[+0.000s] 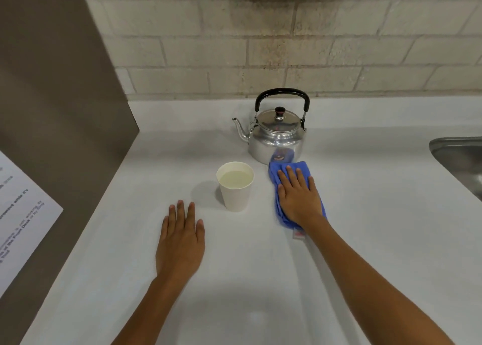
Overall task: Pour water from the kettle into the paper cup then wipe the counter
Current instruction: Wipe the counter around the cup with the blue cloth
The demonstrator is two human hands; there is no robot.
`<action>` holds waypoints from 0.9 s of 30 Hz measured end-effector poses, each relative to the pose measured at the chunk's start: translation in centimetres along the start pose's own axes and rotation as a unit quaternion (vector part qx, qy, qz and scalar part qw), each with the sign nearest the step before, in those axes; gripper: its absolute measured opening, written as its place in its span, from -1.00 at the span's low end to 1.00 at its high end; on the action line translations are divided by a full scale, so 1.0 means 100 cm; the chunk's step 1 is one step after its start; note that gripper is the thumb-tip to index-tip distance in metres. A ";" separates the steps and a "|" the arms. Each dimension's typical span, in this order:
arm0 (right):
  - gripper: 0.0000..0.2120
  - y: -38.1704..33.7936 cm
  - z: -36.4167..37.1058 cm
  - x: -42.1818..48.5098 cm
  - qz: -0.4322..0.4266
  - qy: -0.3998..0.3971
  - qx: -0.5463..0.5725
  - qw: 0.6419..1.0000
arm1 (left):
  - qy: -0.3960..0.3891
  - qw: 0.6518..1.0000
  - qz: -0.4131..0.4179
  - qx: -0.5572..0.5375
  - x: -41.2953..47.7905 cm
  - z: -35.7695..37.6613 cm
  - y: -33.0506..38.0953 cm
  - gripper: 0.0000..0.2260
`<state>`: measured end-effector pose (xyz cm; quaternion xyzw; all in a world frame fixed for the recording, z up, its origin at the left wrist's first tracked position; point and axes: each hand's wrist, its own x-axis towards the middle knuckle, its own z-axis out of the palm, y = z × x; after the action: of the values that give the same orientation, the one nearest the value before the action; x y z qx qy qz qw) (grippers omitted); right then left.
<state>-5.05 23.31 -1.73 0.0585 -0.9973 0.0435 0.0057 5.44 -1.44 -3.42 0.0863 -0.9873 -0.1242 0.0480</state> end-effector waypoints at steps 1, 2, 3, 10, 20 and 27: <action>-0.53 -0.011 -0.001 -0.005 0.004 0.001 0.007 1.000 | -0.003 1.000 -0.001 0.000 0.000 -0.001 0.000 -0.52; -0.53 -0.023 0.001 -0.014 -0.005 0.001 0.011 1.000 | -0.005 1.000 -0.002 0.001 0.000 -0.001 0.000 -0.52; -0.53 -0.032 0.003 -0.028 -0.028 0.006 0.010 1.000 | -0.007 1.000 0.000 0.004 0.000 -0.001 0.000 -0.52; -0.34 0.022 -0.001 -0.108 -0.039 0.014 0.014 0.999 | -0.016 1.000 0.004 0.001 -0.001 -0.004 0.000 -0.52; -0.48 -0.091 -0.002 -0.156 0.026 0.036 0.014 0.999 | -0.003 1.000 -0.006 0.009 0.000 -0.001 0.001 -0.52; -0.53 -0.102 -0.006 -0.145 -0.062 -0.002 0.212 0.975 | -0.053 0.994 -0.038 -0.083 -0.001 -0.015 0.001 -0.49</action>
<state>10.52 14.92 -0.52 0.1204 -0.9597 0.2538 -0.0066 5.68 -1.70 -1.96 0.1130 -0.9708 -0.2117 -0.0018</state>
